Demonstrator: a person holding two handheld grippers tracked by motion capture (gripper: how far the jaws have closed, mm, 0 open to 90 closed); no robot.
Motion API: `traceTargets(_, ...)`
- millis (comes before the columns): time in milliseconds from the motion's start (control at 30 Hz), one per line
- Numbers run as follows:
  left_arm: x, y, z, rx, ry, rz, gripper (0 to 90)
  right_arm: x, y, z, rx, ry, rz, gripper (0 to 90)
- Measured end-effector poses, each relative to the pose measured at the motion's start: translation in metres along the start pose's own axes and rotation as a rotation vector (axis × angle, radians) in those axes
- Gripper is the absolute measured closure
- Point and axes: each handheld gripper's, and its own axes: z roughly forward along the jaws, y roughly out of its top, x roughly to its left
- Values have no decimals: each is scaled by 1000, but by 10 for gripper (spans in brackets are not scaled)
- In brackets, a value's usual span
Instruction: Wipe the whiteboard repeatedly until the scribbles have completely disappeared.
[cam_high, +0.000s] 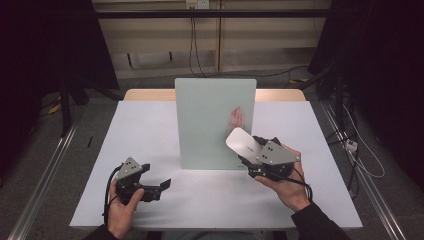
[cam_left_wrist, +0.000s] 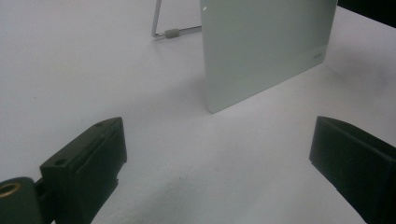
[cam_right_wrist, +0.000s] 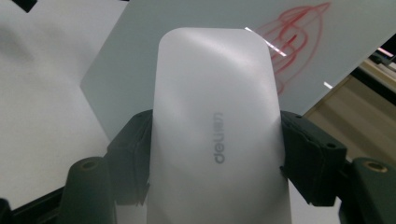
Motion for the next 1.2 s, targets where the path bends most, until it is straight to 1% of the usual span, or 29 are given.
traceTargets(33, 0, 0, 0, -1, 0, -2, 40, 0, 0, 0, 0, 0, 0, 314)
traceTargets(67, 0, 0, 0, 1, 1, -2, 40, -2, 4, 2, -7, -12, -16, 314)
traceTargets(133, 0, 0, 0, 2, -2, -1, 40, -4, 7, 4, -12, -34, -27, 314)
traceTargets(200, 0, 0, 0, 1, -4, -1, 40, -6, 8, 7, -18, -38, -26, 314)
traceTargets(267, 1, 0, 0, -5, -12, -11, 40, -8, 10, 9, -22, -42, -28, 314)
traceTargets(333, 1, 0, 0, -2, -7, -10, 40, -9, 12, 10, -30, -41, -26, 314)
traceTargets(367, 1, 0, 0, -3, -9, -11, 40, -11, 16, 9, -43, -42, -26, 314)
traceTargets(400, 1, 0, 0, -2, -8, -11, 40, -11, 16, 9, -43, -42, -26, 314)
traceTargets(433, 1, 0, 0, -2, -8, -12, 40, -13, 22, 9, -58, -47, -31, 314)
traceTargets(467, 1, 0, 0, 0, -9, -13, 40, -13, 22, 9, -58, -47, -31, 314)
traceTargets(500, 1, 0, 0, -1, -9, -13, 40, -16, 27, 8, -71, -58, -33, 314)
traceTargets(533, 0, 0, 0, -4, -13, -12, 40, -16, 27, 8, -71, -58, -33, 314)
traceTargets(600, 1, 0, 0, -2, -12, -12, 40, -21, 34, 10, -83, -74, -36, 314)
traceTargets(700, 2, 0, -1, -5, -9, -24, 40, -25, 37, 14, -84, -83, -38, 314)
traceTargets(833, 2, 0, 0, -5, -14, -24, 40, -27, 39, 17, -83, -92, -50, 314)
traceTargets(867, 2, 0, 0, -2, -17, -18, 40, -30, 41, 18, -91, -100, -54, 314)
traceTargets(900, 2, 0, 0, -2, -17, -18, 40, -30, 41, 18, -91, -100, -54, 314)
traceTargets(933, 2, 0, 0, 1, -17, -16, 40, -33, 43, 21, -89, -106, -59, 314)
traceTargets(1000, 1, 0, 0, 0, -17, -20, 40, -36, 44, 23, -92, -111, -56, 314)
traceTargets(1100, 2, 0, -1, -1, -15, -22, 40, -38, 46, 25, -99, -117, -58, 314)
traceTargets(1167, 2, 0, 0, 0, -17, -23, 40, -38, 49, 26, -95, -129, -73, 314)
traceTargets(1200, 2, 0, 0, -1, -17, -22, 40, -38, 49, 26, -95, -129, -73, 314)
